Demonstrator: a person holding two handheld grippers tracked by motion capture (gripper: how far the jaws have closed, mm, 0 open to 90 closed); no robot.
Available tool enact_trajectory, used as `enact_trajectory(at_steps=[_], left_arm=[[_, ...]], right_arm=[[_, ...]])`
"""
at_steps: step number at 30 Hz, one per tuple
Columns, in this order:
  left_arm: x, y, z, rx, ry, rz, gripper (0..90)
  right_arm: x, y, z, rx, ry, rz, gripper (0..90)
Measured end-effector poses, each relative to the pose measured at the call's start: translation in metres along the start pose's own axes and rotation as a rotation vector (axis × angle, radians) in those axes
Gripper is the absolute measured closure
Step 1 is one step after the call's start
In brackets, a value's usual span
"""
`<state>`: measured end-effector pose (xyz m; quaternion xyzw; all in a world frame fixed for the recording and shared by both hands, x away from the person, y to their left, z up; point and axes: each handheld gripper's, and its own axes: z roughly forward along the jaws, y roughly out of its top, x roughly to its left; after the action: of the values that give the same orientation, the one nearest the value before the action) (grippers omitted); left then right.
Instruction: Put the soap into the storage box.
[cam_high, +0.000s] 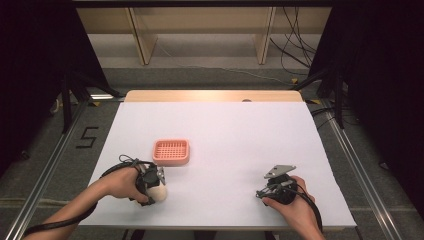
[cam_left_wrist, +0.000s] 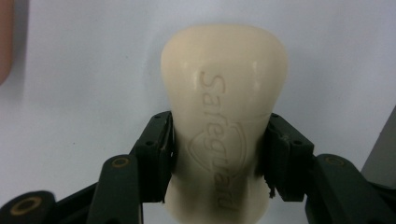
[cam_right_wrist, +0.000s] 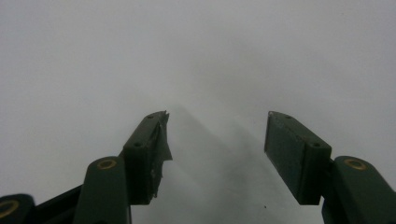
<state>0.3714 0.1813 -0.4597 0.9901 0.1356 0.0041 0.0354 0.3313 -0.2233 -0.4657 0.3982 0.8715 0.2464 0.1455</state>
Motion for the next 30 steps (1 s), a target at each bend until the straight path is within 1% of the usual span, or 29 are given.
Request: enact_trajectory(at_steps=[1,2,3,5,6,9,11,12,13,15,16,17,18,20,24,25,26,27,28,29,30], left_arm=[[0.0006,0.0002,-0.0002,0.004,-0.002,0.003,47.7],[0.001,0.0005,-0.0002,0.006,-0.004,0.004,47.7],[0.0011,0.0006,-0.0002,0.006,-0.004,0.004,47.6],[0.001,0.0007,0.0002,0.009,-0.005,-0.003,47.3],[-0.0002,0.0004,0.0008,0.011,-0.02,-0.024,47.2],[-0.0004,0.0011,0.0018,0.018,-0.021,-0.017,46.7],[0.001,0.0015,0.0011,0.019,-0.008,0.006,46.9],[0.0001,0.0009,0.0016,0.018,-0.022,-0.014,47.0],[0.0012,0.0008,0.0015,0.019,-0.02,-0.005,47.0],[0.0028,0.0005,0.0015,0.015,-0.026,-0.001,47.4],[0.0019,0.0002,0.0018,0.016,-0.04,-0.016,47.4],[0.0034,0.0009,0.0013,0.02,-0.023,0.012,47.6],[0.0031,0.001,0.0013,0.02,-0.02,0.018,47.8],[0.0016,0.0,0.0014,0.022,-0.036,0.008,48.0],[0.0023,-0.0025,0.0004,0.005,-0.043,0.007,48.4],[0.0037,-0.0029,-0.0001,-0.001,-0.031,0.027,48.5],[0.0025,-0.0041,0.0,-0.009,-0.035,0.011,48.6],[0.0026,-0.0049,-0.0002,-0.015,-0.027,0.017,48.6],[0.0016,-0.006,-0.0003,-0.02,-0.029,0.005,48.7],[0.002,-0.0067,-0.0005,-0.028,-0.02,0.013,48.7],[0.0013,-0.0079,-0.0005,-0.038,-0.016,0.01,48.7]], right_arm=[[0.0018,-0.0002,-0.0007,0.017,0.011,0.027,40.2],[0.0009,-0.0005,-0.0006,0.018,0.012,0.015,40.2],[0.0014,-0.0005,-0.0002,0.015,0.011,0.022,40.1],[0.0013,-0.0005,-0.0003,0.016,0.012,0.021,40.0],[0.0014,-0.0004,-0.0004,0.014,0.011,0.022,39.9],[0.0009,-0.0005,-0.0004,0.017,0.012,0.015,39.7],[0.0009,-0.0006,-0.0003,0.02,0.014,0.015,39.6],[0.0014,-0.0005,-0.0001,0.017,0.012,0.022,39.6],[0.0013,-0.0005,-0.0001,0.017,0.012,0.021,39.5],[0.0013,-0.0006,-0.0001,0.017,0.012,0.019,39.4],[0.0012,-0.0007,0.0,0.019,0.013,0.018,39.3],[0.0013,-0.0007,0.0001,0.021,0.015,0.018,39.3],[0.0013,-0.0008,0.0003,0.021,0.015,0.017,39.3],[0.0012,-0.0005,-0.0004,0.025,0.015,0.016,39.2],[0.0013,-0.0007,0.0001,0.02,0.014,0.019,39.1],[0.0013,-0.0008,0.0003,0.021,0.016,0.017,39.0],[0.0007,-0.001,0.0002,0.024,0.018,0.008,39.0],[0.0012,-0.0009,0.0004,0.02,0.016,0.017,39.0],[0.0012,-0.0008,0.0004,0.019,0.016,0.017,38.9],[0.0013,-0.0008,0.0004,0.019,0.015,0.018,38.9],[0.0013,-0.0008,0.0005,0.019,0.015,0.017,38.8]])
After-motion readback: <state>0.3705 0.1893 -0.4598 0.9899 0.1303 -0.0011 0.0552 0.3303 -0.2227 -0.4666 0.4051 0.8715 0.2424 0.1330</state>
